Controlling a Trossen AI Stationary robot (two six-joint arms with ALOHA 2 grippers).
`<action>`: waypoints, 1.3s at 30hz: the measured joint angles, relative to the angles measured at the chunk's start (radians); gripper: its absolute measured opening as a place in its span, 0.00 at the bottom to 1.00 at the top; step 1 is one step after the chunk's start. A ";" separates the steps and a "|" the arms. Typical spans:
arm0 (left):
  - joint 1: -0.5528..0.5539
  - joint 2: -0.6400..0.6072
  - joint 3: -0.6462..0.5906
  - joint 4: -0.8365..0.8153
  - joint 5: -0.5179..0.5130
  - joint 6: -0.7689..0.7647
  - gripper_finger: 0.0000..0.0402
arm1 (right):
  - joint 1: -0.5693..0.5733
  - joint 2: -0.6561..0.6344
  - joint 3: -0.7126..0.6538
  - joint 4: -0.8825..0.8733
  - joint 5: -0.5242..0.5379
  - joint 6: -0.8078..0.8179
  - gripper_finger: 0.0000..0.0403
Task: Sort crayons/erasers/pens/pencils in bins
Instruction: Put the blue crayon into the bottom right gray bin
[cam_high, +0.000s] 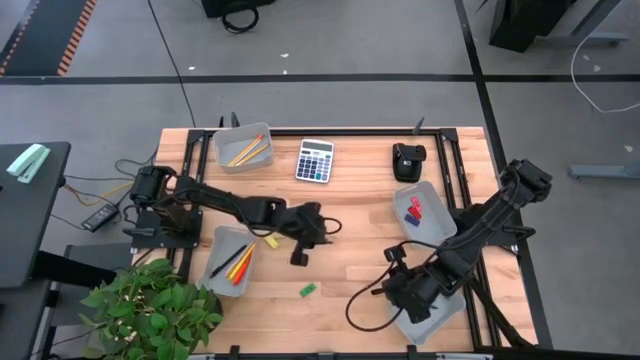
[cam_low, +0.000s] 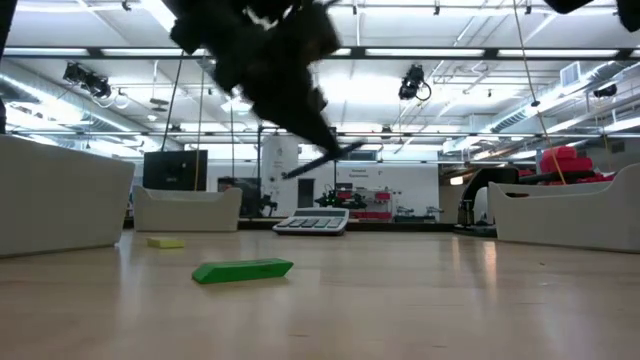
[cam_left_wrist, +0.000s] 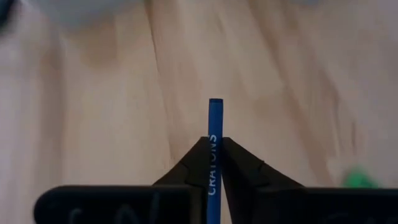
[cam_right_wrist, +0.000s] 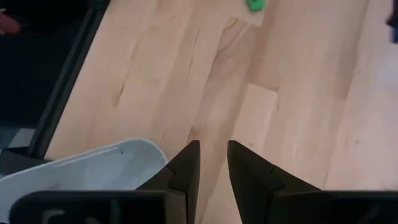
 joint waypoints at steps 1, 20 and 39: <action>0.001 0.000 0.007 0.037 -0.003 0.007 0.10 | 0.009 0.000 0.000 -0.004 0.005 0.016 0.23; -0.059 -0.003 0.039 0.652 0.007 0.009 0.08 | 0.312 -0.066 0.001 -0.087 0.802 0.329 0.23; -0.058 -0.003 0.039 0.869 0.007 -0.025 0.07 | 0.145 -0.065 -0.080 0.197 0.991 0.051 0.45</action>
